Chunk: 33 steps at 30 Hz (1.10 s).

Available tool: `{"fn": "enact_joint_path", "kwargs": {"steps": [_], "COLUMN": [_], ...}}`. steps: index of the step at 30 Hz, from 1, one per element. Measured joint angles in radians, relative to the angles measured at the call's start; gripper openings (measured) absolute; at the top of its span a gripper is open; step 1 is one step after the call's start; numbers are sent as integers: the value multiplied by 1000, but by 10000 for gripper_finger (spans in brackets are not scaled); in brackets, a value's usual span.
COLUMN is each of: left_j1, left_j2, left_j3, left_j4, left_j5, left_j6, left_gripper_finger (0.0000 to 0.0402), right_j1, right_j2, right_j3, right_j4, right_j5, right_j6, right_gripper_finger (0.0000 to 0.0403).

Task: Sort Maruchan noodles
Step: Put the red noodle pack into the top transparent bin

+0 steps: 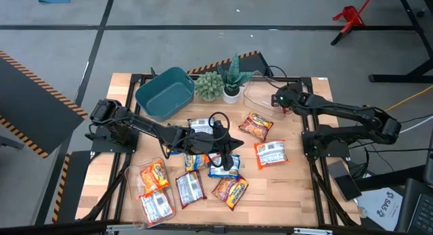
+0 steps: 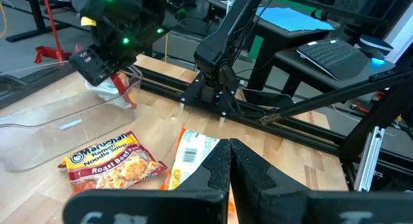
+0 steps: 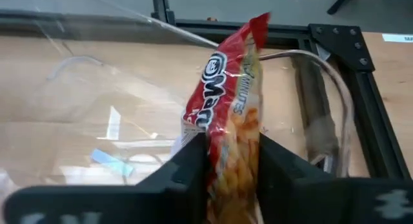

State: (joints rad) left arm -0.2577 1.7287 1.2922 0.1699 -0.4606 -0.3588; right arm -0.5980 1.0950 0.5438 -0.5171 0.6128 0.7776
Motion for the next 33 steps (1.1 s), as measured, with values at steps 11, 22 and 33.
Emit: {"fn": "enact_joint_path", "kwargs": {"steps": [11, 22, 33], "left_j1": [0, 0, 134], "left_j2": [0, 1, 102], "left_j3": [0, 0, -32], "left_j4": [-4, -55, -98], "left_j5": [1, 5, 68], "left_j6": [1, -4, -25], "left_gripper_finger": [0, 0, 0], "right_j1": [2, 5, 325], "right_j2": [-37, -198, -203], "right_j3": [-1, -1, -1], "right_j4": [93, 174, 87], "right_j5": [-78, -427, -525], "right_j6": [-153, -341, -359], "right_gripper_finger": [230, 275, 276]}}
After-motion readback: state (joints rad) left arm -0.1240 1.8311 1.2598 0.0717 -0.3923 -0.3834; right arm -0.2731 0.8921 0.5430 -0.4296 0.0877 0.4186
